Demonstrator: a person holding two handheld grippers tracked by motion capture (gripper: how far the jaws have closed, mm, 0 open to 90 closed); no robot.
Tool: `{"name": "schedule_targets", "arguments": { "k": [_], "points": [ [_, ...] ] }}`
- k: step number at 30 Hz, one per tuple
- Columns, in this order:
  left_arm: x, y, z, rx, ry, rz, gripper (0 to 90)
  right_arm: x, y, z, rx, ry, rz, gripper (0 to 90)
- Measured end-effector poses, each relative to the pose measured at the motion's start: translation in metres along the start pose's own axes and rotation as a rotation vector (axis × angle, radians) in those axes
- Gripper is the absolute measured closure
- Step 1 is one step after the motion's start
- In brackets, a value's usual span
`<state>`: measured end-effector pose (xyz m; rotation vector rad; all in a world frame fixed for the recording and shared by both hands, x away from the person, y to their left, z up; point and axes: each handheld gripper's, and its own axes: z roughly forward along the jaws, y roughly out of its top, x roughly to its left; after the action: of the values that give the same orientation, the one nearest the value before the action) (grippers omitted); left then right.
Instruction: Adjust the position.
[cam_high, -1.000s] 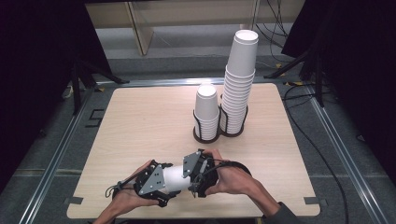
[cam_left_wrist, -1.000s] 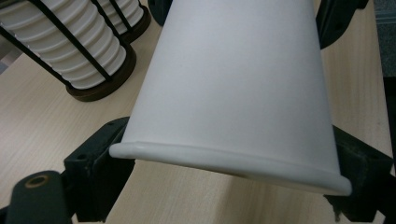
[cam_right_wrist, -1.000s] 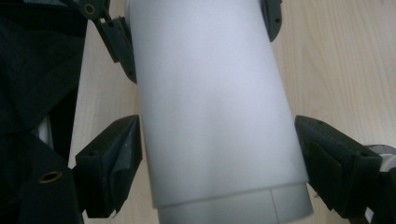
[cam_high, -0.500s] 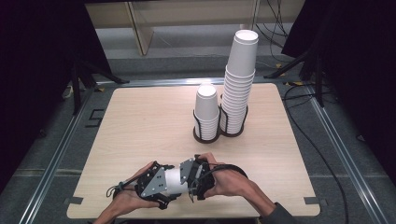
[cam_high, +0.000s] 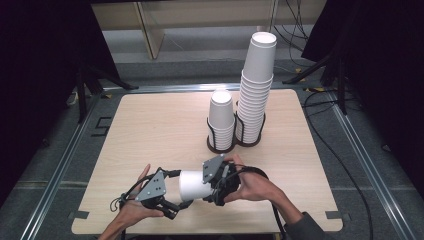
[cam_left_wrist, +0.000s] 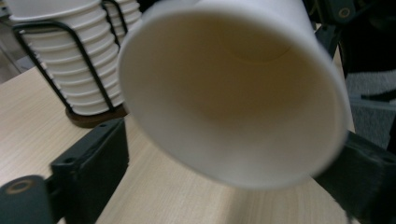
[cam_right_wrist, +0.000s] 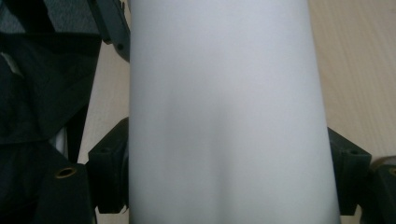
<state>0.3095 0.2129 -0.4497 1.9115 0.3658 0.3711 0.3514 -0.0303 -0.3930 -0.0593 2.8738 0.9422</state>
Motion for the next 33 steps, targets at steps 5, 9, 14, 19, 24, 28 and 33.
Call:
{"name": "schedule_targets", "arguments": {
  "k": [5,9,14,19,24,28,33],
  "points": [
    [0.008,-0.002,-0.005,-0.085,-0.037,-0.124,13.7,-0.013,-0.01,-0.02,-0.14,-0.005,0.063,22.9],
    [0.007,0.001,-0.008,-0.178,-0.067,-0.177,14.3,-0.015,-0.01,-0.025,-0.193,-0.004,0.056,22.8],
    [0.006,0.001,-0.007,-0.194,-0.068,-0.223,14.3,-0.013,-0.009,-0.024,-0.216,0.028,0.05,22.8],
    [0.004,0.003,-0.006,-0.203,-0.08,-0.216,12.3,-0.012,-0.008,-0.019,-0.22,0.037,0.03,22.8],
    [0.002,0.005,-0.005,-0.203,-0.067,-0.212,3.0,-0.009,-0.007,-0.016,-0.24,0.079,0.033,22.8],
    [0.001,0.005,-0.005,-0.212,-0.064,-0.208,0.0,-0.009,-0.006,-0.013,-0.251,0.08,0.016,22.7],
    [-0.002,0.008,-0.004,-0.237,-0.073,-0.22,0.0,-0.009,-0.006,-0.008,-0.273,0.118,0.029,22.7]
  ]
}}
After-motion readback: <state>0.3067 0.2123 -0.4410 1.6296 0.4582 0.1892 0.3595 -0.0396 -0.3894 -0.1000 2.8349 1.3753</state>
